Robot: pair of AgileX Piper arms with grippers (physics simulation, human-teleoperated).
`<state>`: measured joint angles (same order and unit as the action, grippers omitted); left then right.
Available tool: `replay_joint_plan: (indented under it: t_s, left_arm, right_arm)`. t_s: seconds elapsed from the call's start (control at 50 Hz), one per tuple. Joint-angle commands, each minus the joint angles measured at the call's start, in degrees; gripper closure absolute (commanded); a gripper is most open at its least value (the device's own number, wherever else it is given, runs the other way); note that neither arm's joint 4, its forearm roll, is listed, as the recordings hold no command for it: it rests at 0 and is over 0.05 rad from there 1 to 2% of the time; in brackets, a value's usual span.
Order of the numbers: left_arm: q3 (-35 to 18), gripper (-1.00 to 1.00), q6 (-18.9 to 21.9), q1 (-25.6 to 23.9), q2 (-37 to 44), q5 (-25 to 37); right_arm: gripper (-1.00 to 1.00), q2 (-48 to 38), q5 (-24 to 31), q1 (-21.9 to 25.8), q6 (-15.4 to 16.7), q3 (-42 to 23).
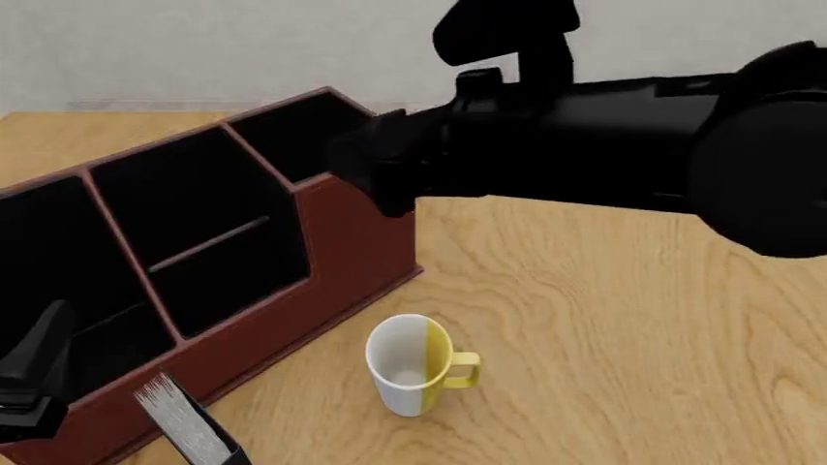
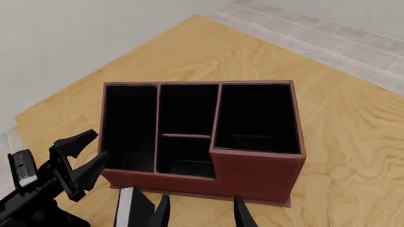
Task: Pick up the book and place it in the right compartment of the caddy.
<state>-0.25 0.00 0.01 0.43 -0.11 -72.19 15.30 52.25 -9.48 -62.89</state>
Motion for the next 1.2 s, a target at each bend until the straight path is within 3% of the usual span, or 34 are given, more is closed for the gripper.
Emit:
replay_joint_plan:
  t_s: [0.02,0.66,1.2]
  left_arm:
    - [0.00,-1.00,0.01,0.00,0.00,0.00]
    - [0.00,-1.00,0.01,-0.01,0.00,0.00]
    - [0.00,-1.00,0.02,-0.01,0.00,0.00]
  right_arm:
    - [-1.00,-3.24,-2.45,2.62,-2.82,1.33]
    - [-1.00,-8.83,-3.63,11.22,-4.56,-2.74]
    - [-1.00,-12.21,-3.75,13.67,-7.33,-5.36]
